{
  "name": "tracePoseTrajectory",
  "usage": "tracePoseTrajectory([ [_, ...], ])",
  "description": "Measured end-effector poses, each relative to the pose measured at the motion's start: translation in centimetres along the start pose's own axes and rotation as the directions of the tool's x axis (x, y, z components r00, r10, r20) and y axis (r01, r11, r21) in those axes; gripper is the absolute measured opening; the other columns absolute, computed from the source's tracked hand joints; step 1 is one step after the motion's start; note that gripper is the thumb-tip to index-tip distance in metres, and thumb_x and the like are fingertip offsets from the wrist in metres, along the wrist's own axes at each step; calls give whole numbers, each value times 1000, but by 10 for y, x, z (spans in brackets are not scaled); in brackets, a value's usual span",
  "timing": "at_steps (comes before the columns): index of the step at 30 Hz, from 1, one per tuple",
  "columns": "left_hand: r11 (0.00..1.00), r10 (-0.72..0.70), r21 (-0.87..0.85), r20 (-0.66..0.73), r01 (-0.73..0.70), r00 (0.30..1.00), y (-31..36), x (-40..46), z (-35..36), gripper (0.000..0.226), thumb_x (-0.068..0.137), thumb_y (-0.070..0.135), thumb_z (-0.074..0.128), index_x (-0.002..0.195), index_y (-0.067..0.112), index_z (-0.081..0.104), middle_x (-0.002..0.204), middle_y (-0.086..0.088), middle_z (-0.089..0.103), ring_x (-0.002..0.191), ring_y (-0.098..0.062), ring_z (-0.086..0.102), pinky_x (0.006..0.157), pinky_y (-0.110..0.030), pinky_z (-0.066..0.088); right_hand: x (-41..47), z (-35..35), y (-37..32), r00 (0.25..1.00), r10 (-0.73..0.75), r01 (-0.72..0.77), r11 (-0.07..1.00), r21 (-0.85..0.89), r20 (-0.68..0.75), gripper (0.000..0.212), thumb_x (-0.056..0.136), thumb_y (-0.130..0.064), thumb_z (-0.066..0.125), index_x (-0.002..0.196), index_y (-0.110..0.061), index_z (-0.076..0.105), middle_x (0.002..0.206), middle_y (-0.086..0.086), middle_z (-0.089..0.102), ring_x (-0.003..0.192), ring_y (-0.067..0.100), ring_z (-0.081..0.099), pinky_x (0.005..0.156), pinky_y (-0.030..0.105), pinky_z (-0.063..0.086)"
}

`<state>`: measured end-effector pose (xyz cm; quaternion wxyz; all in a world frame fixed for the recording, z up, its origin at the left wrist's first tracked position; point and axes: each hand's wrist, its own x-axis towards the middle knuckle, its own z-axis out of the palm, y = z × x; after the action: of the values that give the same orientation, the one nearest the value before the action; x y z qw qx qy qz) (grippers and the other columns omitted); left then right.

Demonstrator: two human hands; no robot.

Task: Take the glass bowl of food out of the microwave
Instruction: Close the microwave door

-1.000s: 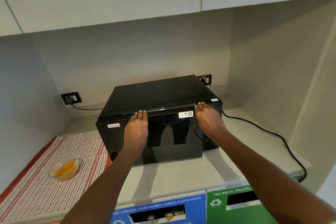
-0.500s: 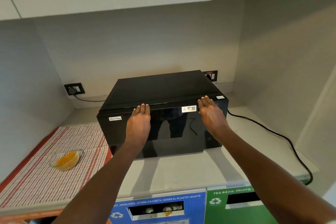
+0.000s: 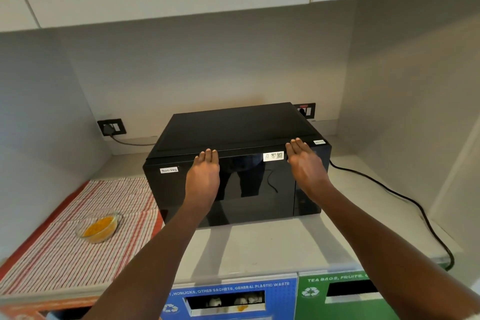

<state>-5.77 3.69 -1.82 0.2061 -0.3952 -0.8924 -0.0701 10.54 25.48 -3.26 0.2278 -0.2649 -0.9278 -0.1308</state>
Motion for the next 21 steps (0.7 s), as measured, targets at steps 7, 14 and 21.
tracePoseTrajectory([
  [7, 998, -19, -57, 42, 21, 999, 0, -3, -5, 61, 99, 16, 48, 152, 12, 19, 161, -9, 26, 148, -26, 27, 114, -39, 36, 1, -1, -1, 997, 40, -38, 999, -26, 71, 71, 91, -12, 64, 150, -2, 27, 156, 19, 34, 146, 31, 30, 119, 40, 24],
  [14, 983, 5, -186, 21, -1, 1000, -10, -7, -23, 45, 100, 28, 44, 141, 9, 42, 143, -14, 52, 127, -28, 54, 102, -38, 46, -8, -21, -9, 991, 54, -53, 999, -15, 124, 67, 93, -16, 61, 150, -4, 27, 153, 19, 39, 142, 32, 38, 113, 43, 36],
  [21, 994, -5, -113, -100, -6, 995, -24, -18, -38, 74, 100, 51, 18, 151, 5, -9, 163, -15, -13, 150, -28, -13, 120, -40, -6, -54, -67, -32, 964, 200, -214, 975, 66, 173, 21, 98, -22, 51, 110, -11, 65, 95, 6, 72, 81, 17, 71, 65, 24, 49],
])
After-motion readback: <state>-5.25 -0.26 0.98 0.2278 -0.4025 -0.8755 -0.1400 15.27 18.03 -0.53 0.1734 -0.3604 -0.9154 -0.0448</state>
